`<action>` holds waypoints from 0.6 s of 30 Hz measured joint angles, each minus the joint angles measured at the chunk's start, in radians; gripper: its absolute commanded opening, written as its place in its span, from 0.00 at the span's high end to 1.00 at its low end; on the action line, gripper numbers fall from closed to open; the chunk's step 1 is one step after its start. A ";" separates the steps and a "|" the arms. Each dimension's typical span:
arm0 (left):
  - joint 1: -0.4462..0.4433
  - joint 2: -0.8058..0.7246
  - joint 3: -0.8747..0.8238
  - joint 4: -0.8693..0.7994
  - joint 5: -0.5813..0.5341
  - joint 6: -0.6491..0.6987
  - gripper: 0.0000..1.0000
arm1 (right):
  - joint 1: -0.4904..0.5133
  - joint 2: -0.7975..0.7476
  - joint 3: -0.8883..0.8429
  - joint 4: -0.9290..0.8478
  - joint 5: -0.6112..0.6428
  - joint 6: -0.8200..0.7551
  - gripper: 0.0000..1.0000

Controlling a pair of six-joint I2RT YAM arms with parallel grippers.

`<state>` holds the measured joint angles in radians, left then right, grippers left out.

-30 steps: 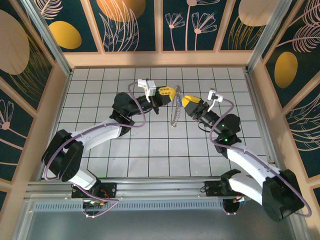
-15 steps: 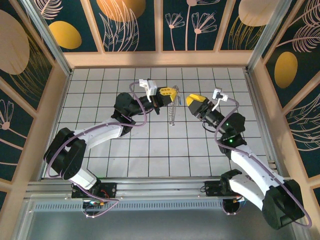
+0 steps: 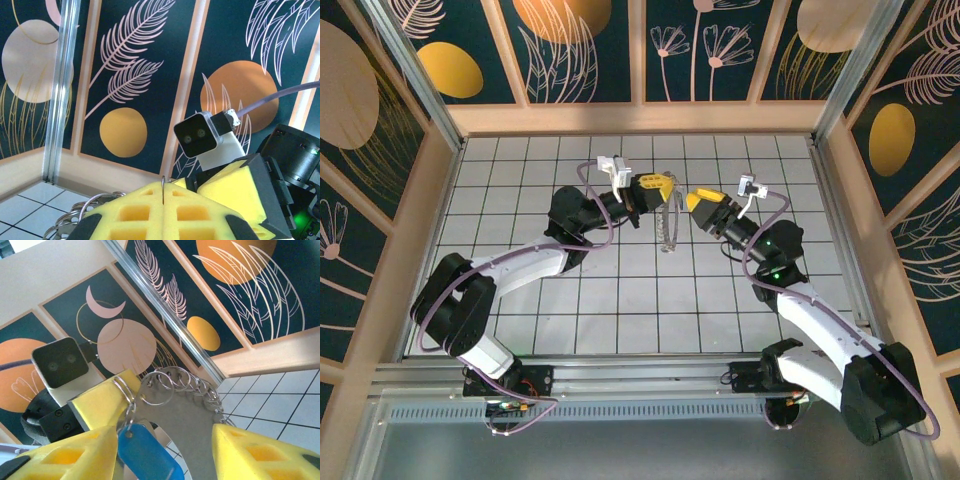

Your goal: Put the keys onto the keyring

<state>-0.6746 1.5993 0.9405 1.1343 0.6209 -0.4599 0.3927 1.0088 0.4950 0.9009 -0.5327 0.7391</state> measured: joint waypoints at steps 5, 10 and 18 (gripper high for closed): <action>0.000 0.026 0.020 0.009 0.003 -0.027 1.00 | 0.020 0.001 0.000 0.000 0.000 -0.002 0.49; 0.000 0.029 0.035 0.031 0.009 -0.051 1.00 | 0.027 0.035 0.000 0.001 0.000 -0.008 0.57; 0.000 0.035 0.042 0.045 0.010 -0.073 1.00 | 0.032 0.062 0.000 0.005 -0.003 -0.010 0.77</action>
<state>-0.6746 1.6341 0.9825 1.1790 0.6308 -0.5331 0.4248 1.0710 0.4950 0.9054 -0.5354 0.7288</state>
